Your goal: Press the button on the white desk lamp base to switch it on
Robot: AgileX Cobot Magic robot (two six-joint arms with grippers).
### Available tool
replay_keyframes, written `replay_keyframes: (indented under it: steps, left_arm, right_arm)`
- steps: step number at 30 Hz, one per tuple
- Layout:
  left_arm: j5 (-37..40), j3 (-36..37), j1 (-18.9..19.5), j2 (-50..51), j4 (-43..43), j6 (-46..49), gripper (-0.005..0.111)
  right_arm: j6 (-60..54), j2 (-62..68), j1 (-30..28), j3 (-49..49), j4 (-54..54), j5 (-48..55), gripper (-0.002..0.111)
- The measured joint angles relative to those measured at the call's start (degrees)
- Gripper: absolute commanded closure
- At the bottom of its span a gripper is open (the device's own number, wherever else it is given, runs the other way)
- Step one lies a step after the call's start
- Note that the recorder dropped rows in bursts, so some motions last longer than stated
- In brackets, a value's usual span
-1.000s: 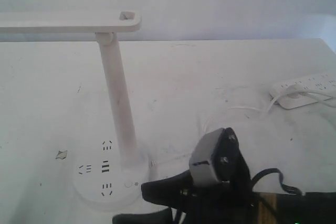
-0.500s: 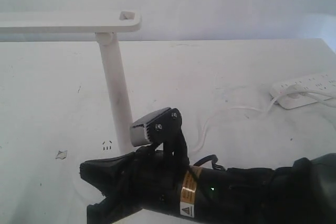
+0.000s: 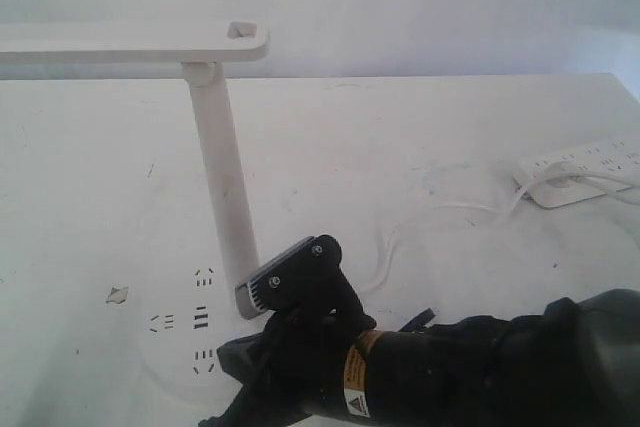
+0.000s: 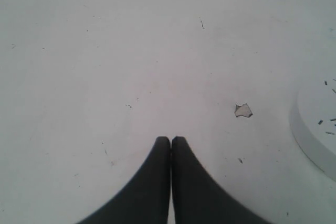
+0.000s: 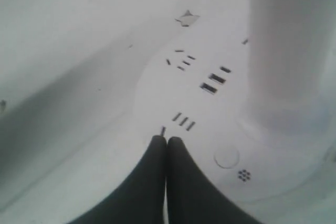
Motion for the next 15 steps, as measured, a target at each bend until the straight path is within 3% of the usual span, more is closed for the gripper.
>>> replay_keyframes:
  steps: [7, 15]
  left_arm:
    - [0.0, 0.0, 0.0, 0.0, 0.0, 0.0, 0.107]
    - [0.0, 0.0, 0.0, 0.0, 0.0, 0.0, 0.107]
  right_arm:
    - [-6.9, 0.0, 0.0, -0.13, 13.36, 1.87, 0.108]
    - [-7.89, 2.15, 0.0, -0.58, 11.95, 1.54, 0.108]
